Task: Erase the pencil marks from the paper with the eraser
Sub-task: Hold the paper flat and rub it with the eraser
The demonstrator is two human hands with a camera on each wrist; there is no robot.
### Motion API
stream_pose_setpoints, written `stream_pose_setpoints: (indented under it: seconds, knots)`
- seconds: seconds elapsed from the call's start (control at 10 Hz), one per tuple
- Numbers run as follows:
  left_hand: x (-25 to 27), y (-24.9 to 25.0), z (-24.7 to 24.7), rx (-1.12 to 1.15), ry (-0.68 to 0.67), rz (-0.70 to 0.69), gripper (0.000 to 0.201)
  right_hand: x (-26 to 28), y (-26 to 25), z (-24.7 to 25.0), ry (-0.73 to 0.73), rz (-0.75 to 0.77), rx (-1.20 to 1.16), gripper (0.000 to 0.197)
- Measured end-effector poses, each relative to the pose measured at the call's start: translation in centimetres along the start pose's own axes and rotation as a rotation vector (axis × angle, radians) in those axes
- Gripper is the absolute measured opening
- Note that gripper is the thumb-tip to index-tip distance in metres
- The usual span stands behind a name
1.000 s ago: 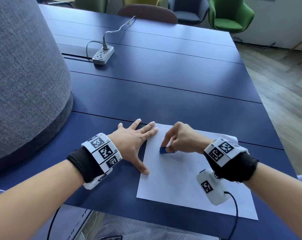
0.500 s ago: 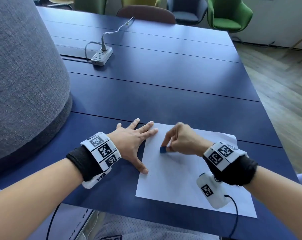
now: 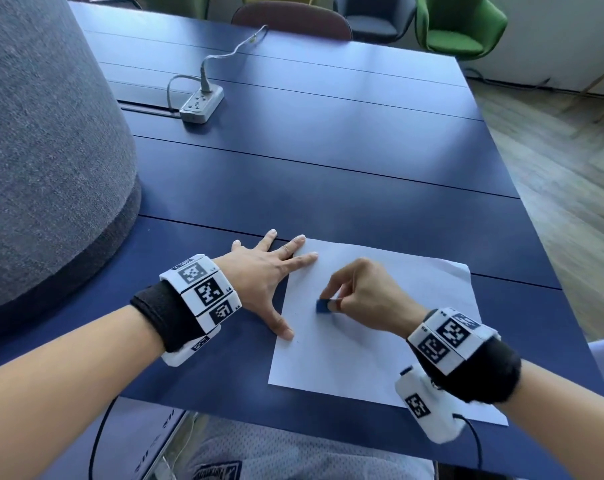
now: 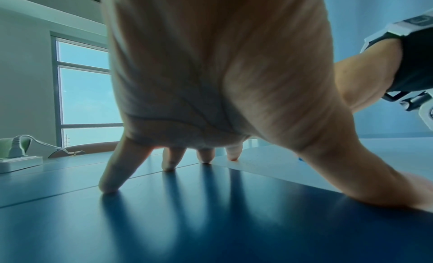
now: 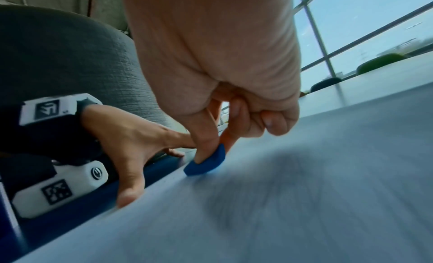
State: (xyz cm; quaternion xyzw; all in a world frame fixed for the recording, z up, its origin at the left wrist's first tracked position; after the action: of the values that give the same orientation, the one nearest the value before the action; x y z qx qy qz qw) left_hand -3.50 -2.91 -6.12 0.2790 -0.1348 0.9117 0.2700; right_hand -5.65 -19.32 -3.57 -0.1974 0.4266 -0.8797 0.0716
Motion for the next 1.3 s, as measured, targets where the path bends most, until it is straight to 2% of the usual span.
stream_pose_setpoints:
  seconds: [0.2, 0.3, 0.4, 0.5, 0.6, 0.7, 0.8, 1.0, 1.2, 1.3]
  knots:
    - [0.0, 0.1, 0.0, -0.006, 0.005, 0.006, 0.133, 2.1, -0.6, -1.7, -0.242, -0.025, 0.066, 0.013]
    - [0.0, 0.1, 0.0, 0.009, 0.0, 0.006, 0.132, 1.6, -0.1, -0.7, -0.048, -0.013, 0.036, 0.017]
    - [0.0, 0.2, 0.0, 0.006, -0.001, 0.008, 0.132, 3.4, 0.3, -1.9, -0.19, -0.014, 0.052, 0.018]
    - [0.0, 0.2, 0.1, 0.0, -0.005, 0.011, 0.132, 3.7, 0.5, -2.0, -0.21, -0.05, 0.019, 0.017]
    - [0.0, 0.2, 0.1, 0.005, -0.007, 0.013, 0.132, 3.2, 0.8, -1.0, -0.047, -0.039, -0.022, 0.015]
    - [0.1, 0.2, 0.0, 0.002, -0.007, 0.018, 0.133, 4.2, 0.5, -2.2, -0.194, -0.036, 0.015, 0.015]
    - [0.1, 0.2, 0.0, 0.004, -0.006, 0.011, 0.133, 3.4, 0.5, -1.7, -0.13, -0.05, -0.01, 0.018]
    - [0.2, 0.2, 0.1, 0.001, 0.015, 0.007, 0.137, 2.1, -0.1, -1.5, -0.184, -0.072, 0.029, 0.013]
    - [0.4, 0.1, 0.1, 0.018, 0.022, 0.002, 0.139, -4.8, -0.6, 2.5, 0.18, -0.043, -0.008, 0.014]
    - [0.3, 0.0, 0.2, 0.024, 0.031, 0.001, 0.142, -5.6, -0.6, 3.2, 0.222, -0.042, -0.037, 0.016]
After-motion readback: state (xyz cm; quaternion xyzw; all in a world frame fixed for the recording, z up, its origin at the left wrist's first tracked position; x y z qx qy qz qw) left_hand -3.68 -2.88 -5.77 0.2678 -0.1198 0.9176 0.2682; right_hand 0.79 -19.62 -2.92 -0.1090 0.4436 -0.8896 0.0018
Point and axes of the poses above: each hand's wrist, its own x-axis away from the middle knuckle, its own z-axis out of the back of the hand, y = z × x, the point moved 5 cm from there along -x, towards the middle knuckle, and after that the axes turned 14 degrees about -x, right-handed, at the moved point
